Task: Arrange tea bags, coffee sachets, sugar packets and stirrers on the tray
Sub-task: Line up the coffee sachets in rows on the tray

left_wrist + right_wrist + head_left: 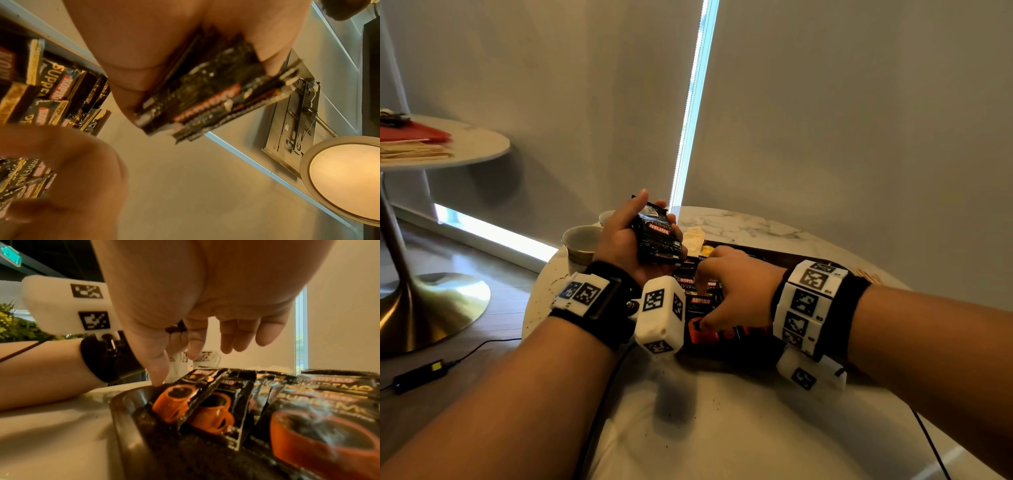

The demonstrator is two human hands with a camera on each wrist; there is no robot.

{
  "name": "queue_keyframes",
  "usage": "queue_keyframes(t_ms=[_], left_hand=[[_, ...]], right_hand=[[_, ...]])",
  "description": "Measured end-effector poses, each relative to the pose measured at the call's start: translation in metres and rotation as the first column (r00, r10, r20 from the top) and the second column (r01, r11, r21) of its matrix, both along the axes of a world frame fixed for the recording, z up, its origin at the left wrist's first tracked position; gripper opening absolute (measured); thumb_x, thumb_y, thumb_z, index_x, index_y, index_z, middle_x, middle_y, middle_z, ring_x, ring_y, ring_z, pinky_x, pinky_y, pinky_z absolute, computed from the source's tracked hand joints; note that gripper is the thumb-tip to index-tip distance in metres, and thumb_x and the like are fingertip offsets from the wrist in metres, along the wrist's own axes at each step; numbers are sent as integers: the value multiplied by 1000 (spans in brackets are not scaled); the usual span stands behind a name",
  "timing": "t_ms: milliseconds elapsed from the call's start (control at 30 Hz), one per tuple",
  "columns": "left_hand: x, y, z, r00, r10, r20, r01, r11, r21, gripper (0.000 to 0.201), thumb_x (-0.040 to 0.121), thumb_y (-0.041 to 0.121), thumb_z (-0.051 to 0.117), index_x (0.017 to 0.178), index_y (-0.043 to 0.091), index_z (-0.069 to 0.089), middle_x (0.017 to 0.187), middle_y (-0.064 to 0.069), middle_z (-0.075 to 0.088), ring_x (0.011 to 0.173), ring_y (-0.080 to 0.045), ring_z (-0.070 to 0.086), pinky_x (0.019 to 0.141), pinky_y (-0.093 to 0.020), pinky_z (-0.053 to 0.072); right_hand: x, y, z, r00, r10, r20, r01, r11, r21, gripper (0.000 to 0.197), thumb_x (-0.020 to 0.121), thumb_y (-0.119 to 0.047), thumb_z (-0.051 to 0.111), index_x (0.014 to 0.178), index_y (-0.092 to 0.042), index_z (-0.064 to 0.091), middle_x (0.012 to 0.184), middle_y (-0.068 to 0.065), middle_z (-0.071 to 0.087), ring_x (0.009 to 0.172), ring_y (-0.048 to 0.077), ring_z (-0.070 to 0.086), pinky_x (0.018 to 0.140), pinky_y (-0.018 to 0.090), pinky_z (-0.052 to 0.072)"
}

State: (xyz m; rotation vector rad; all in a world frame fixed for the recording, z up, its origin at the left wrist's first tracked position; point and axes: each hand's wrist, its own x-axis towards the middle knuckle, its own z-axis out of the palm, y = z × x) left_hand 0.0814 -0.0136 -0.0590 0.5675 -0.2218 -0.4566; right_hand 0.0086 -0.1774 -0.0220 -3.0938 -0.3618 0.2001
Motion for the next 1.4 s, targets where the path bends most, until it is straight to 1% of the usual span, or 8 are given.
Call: queue_keyframes(t_ms=[233, 367, 500, 633, 800, 900, 1200, 1400], left_hand=[[-8, -7, 3, 994, -109, 31, 101, 975, 197, 52, 92, 57, 52, 108, 9, 63, 98, -9, 68, 91, -27, 68, 85, -49, 57], [-15, -13, 3, 954, -283, 101, 218, 883, 415, 76, 89, 67, 44, 131, 7, 60, 122, -23, 66, 114, -38, 63, 103, -56, 48], [-22, -22, 1, 932, -327, 158, 210, 841, 499, 74, 89, 64, 38, 124, 4, 63, 111, -23, 71, 96, -35, 73, 80, -44, 62], [-25, -26, -3, 929, -352, 114, 268, 852, 450, 70, 88, 63, 42, 106, 5, 76, 103, -19, 73, 89, -31, 74, 77, -42, 61], [-26, -25, -6, 924, -368, 105, 310, 880, 359, 47, 84, 34, 52, 112, 2, 71, 105, -19, 71, 91, -34, 70, 96, -57, 50], [-24, -26, -5, 945, -318, 80, 268, 890, 370, 45, 82, 30, 50, 114, 3, 65, 99, -17, 71, 83, -30, 71, 75, -41, 58], [-28, -28, -4, 948, -301, 105, 244, 898, 367, 41, 80, 24, 51, 112, 3, 63, 90, -17, 69, 76, -29, 70, 63, -35, 59], [-26, -27, -4, 971, -223, 91, 177, 915, 364, 56, 78, 20, 50, 129, -3, 51, 94, -22, 67, 77, -32, 72, 61, -38, 60]], right_hand=[[-10, -21, 21, 981, -59, 185, -7, 941, 338, 61, 66, -51, 85, 111, -35, 47, 115, -13, 42, 104, 7, 46, 79, 21, 44], [-20, -24, 24, 971, -41, 236, -82, 868, 490, 85, 50, -53, 91, 111, -31, 36, 121, -8, 42, 104, 11, 53, 83, 33, 59], [-25, -15, 24, 971, 53, 232, -142, 912, 385, 76, 55, -44, 94, 106, -26, 42, 119, -6, 45, 102, 12, 57, 84, 32, 59], [-20, -14, 18, 972, 68, 223, -165, 877, 451, 55, 58, -34, 94, 90, -24, 50, 94, -5, 57, 80, 12, 63, 67, 31, 60], [-24, -19, 21, 953, 8, 302, -160, 861, 482, 46, 64, -22, 89, 83, -22, 47, 87, -4, 54, 73, 11, 56, 59, 25, 50], [-26, -19, 20, 958, 10, 286, -154, 861, 484, 54, 61, -31, 93, 87, -21, 47, 95, -1, 54, 83, 17, 61, 68, 35, 60], [-26, -15, 16, 966, 26, 257, -143, 882, 448, 52, 64, -40, 90, 93, -23, 51, 110, -3, 56, 98, 15, 59, 83, 37, 59], [-35, -32, 14, 952, 37, 305, -151, 920, 361, 57, 76, -44, 80, 126, -34, 52, 157, -6, 26, 144, 12, 21, 109, 32, 24]])
